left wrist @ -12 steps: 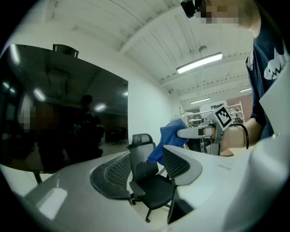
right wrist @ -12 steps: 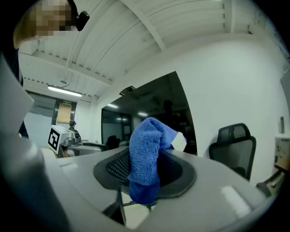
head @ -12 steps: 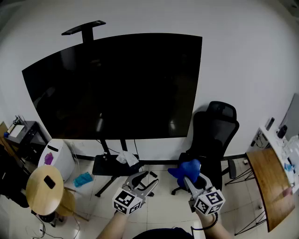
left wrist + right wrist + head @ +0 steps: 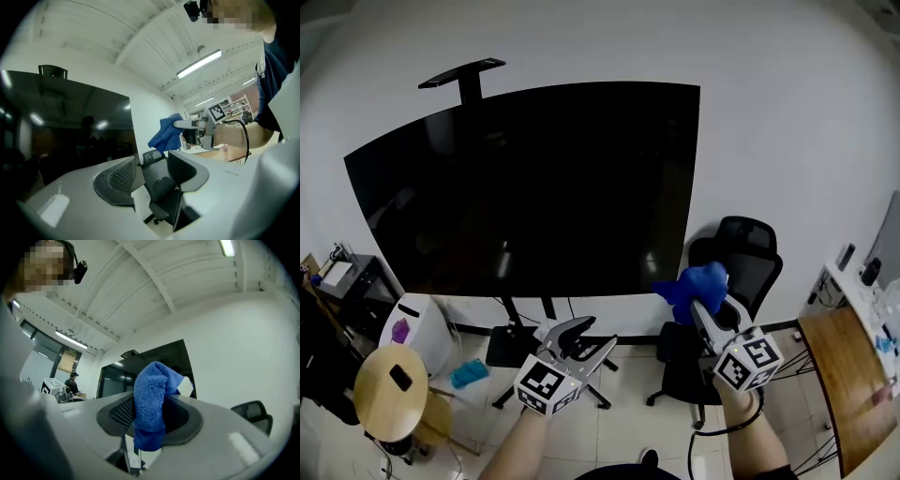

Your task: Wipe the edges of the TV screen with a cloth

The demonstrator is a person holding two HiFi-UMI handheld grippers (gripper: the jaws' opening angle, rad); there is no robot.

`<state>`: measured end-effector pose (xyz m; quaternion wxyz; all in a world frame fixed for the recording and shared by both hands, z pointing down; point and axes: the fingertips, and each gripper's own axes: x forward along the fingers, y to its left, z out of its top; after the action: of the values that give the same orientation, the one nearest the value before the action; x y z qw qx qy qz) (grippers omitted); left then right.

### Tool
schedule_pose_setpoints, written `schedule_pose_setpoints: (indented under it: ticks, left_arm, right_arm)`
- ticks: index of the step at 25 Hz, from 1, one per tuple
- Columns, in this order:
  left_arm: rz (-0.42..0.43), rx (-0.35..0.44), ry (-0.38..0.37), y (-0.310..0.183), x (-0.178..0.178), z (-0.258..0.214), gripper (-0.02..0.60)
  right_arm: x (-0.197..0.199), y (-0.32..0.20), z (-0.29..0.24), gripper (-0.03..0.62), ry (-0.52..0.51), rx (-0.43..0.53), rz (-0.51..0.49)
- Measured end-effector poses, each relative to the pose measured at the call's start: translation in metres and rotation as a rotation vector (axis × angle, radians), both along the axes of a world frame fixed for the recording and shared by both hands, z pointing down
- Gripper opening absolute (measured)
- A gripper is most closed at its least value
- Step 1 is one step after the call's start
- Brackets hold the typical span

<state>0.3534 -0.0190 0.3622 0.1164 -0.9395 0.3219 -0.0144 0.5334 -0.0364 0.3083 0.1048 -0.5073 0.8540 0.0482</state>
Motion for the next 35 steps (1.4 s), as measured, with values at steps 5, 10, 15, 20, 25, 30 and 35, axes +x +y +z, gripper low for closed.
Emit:
schedule_pose_setpoints:
  ticks: [5, 10, 15, 20, 25, 30, 35]
  left_arm:
    - [0.002, 0.098, -0.018, -0.029, 0.017, -0.061, 0.209]
    - [0.003, 0.158, -0.043, -0.063, 0.04, -0.103, 0.209]
    - [-0.021, 0.222, -0.072, -0.111, 0.067, -0.148, 0.209]
    - [-0.048, 0.27, -0.059, -0.142, 0.09, -0.182, 0.209]
    - [-0.089, 0.302, -0.068, -0.172, 0.105, -0.21, 0.209]
    - [-0.13, 0.307, -0.074, -0.195, 0.117, -0.213, 0.209]
    - [-0.149, 0.295, -0.082, -0.211, 0.124, -0.201, 0.209]
  right_arm:
    - [0.018, -0.047, -0.068, 0.156, 0.063, 0.093, -0.036]
    - [0.053, -0.1, -0.134, 0.155, 0.099, 0.164, -0.049]
    - [0.082, -0.165, -0.211, 0.155, 0.127, 0.242, -0.041]
    - [0.094, -0.217, -0.278, 0.155, 0.178, 0.304, -0.027]
    - [0.102, -0.266, -0.337, 0.156, 0.16, 0.34, -0.014]
    - [0.108, -0.313, -0.354, 0.155, 0.073, 0.291, -0.104]
    - [0.106, -0.322, -0.346, 0.155, -0.001, 0.29, -0.223]
